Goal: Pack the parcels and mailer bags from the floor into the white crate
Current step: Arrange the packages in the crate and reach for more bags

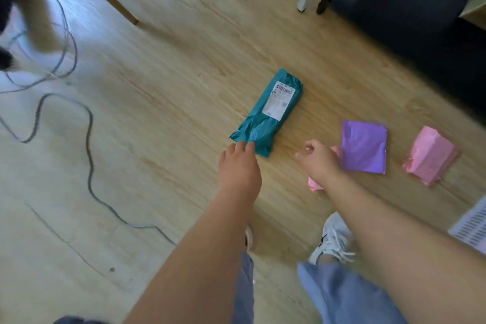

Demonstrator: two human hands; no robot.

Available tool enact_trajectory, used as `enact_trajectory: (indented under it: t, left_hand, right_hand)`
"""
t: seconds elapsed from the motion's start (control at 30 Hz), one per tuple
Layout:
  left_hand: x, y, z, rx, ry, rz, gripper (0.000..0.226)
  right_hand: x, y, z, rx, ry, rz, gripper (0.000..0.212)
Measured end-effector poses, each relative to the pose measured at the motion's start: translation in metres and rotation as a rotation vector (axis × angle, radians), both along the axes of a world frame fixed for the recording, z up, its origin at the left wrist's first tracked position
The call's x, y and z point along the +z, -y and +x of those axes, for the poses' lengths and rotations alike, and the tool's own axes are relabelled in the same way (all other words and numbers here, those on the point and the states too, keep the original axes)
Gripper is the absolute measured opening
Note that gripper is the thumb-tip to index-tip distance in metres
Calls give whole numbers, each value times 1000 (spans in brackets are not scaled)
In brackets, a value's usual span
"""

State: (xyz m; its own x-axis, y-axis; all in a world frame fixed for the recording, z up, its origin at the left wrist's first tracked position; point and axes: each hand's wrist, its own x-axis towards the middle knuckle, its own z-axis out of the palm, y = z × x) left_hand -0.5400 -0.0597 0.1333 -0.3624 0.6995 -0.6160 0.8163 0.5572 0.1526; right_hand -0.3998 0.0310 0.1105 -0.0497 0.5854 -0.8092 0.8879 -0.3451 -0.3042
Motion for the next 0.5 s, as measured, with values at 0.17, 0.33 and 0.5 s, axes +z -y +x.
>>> enact_trajectory:
  t: [0.17,0.33,0.5]
  left_hand:
    - [-74,-14,-23,-82,56,-27,45]
    - [-167,-26,-33,-53,89,-42,45]
    - [-236,-36,-42,-83,93,2,47]
  right_hand:
    - [-67,1,-19,-19,51,-64,52]
    - [-156,-12,-37,-66,75,-105,58]
    - [-237,-23,-70,-113,85,-101,51]
